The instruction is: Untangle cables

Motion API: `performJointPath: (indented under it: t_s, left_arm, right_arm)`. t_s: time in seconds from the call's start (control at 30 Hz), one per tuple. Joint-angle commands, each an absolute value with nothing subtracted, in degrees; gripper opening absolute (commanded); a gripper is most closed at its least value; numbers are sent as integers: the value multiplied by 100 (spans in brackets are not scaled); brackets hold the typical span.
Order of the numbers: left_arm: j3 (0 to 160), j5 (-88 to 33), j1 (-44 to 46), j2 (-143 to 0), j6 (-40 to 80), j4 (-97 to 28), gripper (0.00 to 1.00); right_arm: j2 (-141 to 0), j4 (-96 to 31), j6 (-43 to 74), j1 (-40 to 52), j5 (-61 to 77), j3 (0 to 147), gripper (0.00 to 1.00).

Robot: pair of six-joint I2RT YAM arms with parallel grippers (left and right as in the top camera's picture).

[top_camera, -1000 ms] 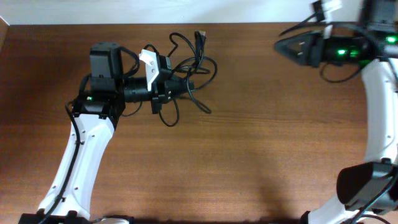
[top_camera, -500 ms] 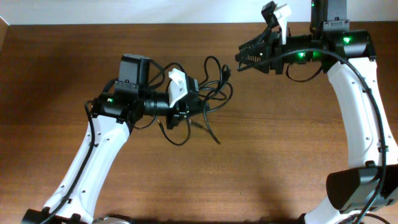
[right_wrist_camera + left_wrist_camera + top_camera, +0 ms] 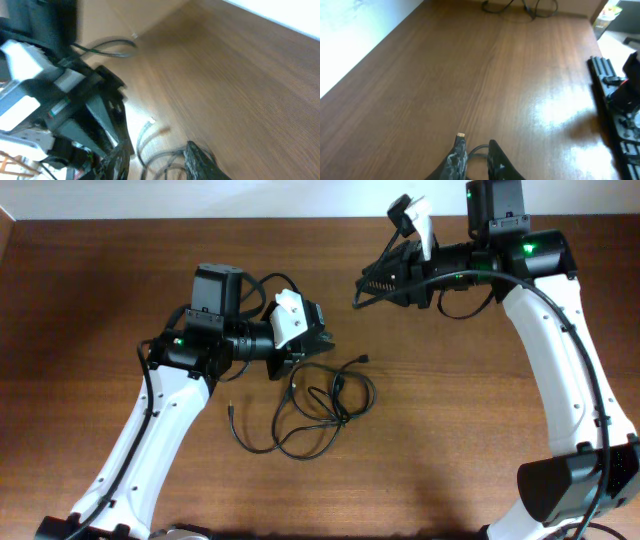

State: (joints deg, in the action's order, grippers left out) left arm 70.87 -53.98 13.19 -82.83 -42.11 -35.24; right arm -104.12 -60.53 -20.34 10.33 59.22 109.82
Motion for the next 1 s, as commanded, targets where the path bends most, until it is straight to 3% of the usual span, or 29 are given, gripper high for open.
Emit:
performJointPath:
  t_s: [0.0, 0.07, 0.17, 0.23, 0.33, 0.47, 0.6, 0.73, 0.97]
  left_arm:
    - [7118, -5037, 1321, -8160, -4202, -3562, 31]
    - [7118, -4890, 1284, -8160, -3876, -3483, 31]
    - [7120, -3594, 1175, -8160, -1044, -2526, 25]
    - [7118, -3166, 1024, -8160, 344, -2053, 29]
    - [7120, -3166, 790, -8160, 1337, -1597, 42]
    - [7120, -3142, 377, -8160, 2644, -1542, 42]
    - [7120, -3253, 71, -8134, 2620, -1457, 44]
    - [7120, -4423, -58, -8058, 1280, -1039, 46]
    - [7120, -4930, -54, -7999, 843, -991, 49]
  right_arm:
    - [-10287, -6447, -2226, 963, 4727, 10995, 36]
    - [-10296, -6866, -2445, 980, 4427, 10993, 36]
    - [-10396, -7719, -3245, 1090, 4407, 10962, 36]
    - [-10471, -8062, -3656, 1243, 4414, 10792, 36]
    - [-10495, -8099, -4084, 1573, 4423, 10256, 35]
    - [-10495, -7450, -4329, 2021, 4407, 9397, 34]
    - [-10497, -6370, -4115, 2248, 4434, 8538, 31]
    - [-10497, -5422, -3997, 2379, 4434, 7749, 31]
    - [-10497, -4834, -3656, 2860, 4453, 7338, 44]
